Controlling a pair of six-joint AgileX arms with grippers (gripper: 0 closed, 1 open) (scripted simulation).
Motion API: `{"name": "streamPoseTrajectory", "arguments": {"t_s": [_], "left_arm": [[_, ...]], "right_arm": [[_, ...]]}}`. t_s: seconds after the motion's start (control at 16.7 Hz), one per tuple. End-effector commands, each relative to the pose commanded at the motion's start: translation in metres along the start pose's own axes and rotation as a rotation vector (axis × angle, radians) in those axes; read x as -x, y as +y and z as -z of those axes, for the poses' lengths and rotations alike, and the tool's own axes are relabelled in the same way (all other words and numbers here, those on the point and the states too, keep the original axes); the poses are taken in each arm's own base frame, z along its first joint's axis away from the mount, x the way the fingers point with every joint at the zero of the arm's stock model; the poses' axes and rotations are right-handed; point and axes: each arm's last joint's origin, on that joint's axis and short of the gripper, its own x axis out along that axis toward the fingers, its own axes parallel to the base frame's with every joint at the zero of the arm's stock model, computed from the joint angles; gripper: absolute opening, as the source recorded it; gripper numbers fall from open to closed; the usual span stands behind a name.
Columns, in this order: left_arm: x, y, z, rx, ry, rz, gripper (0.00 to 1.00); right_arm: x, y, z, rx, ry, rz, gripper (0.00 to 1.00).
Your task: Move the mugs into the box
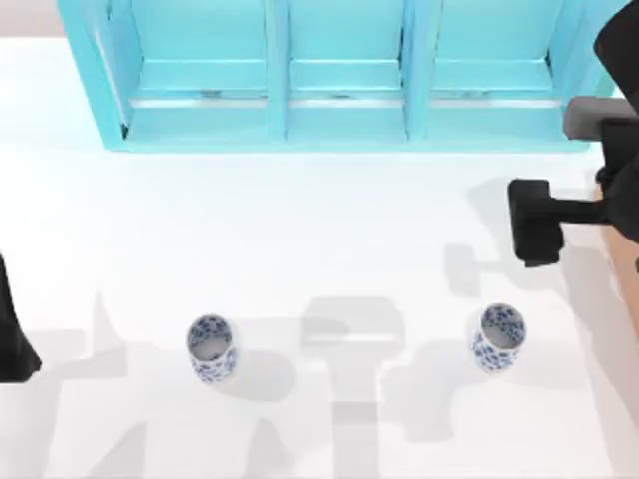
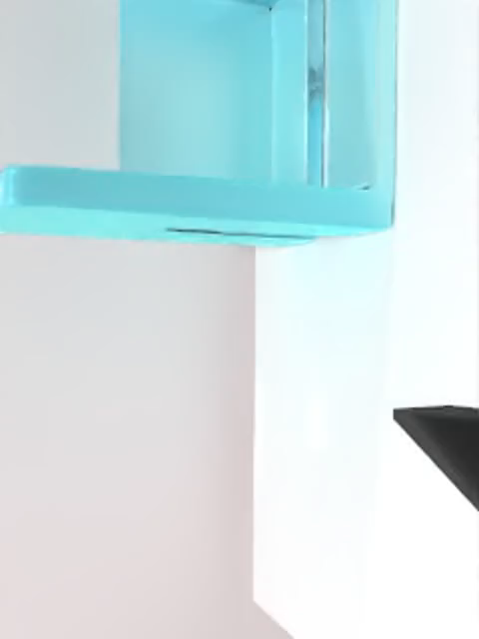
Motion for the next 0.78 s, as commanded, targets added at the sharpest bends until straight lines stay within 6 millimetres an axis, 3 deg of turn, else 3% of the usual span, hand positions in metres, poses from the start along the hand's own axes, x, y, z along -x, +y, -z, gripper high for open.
{"name": "streamPoseTrajectory", "arguments": {"t_s": [0.3,0.78], "left_arm": [[0.0,0.0,0.0,0.0,0.0,0.0,1.0],[0.0,0.0,0.0,0.0,0.0,0.0,1.0]], "right_arm": [[-0.025,0.033,-0.022,-0.005,0.195,0.087,1.0],[-0.033,0.035,-0.023,-0.007,0.216,0.098,1.0]]}}
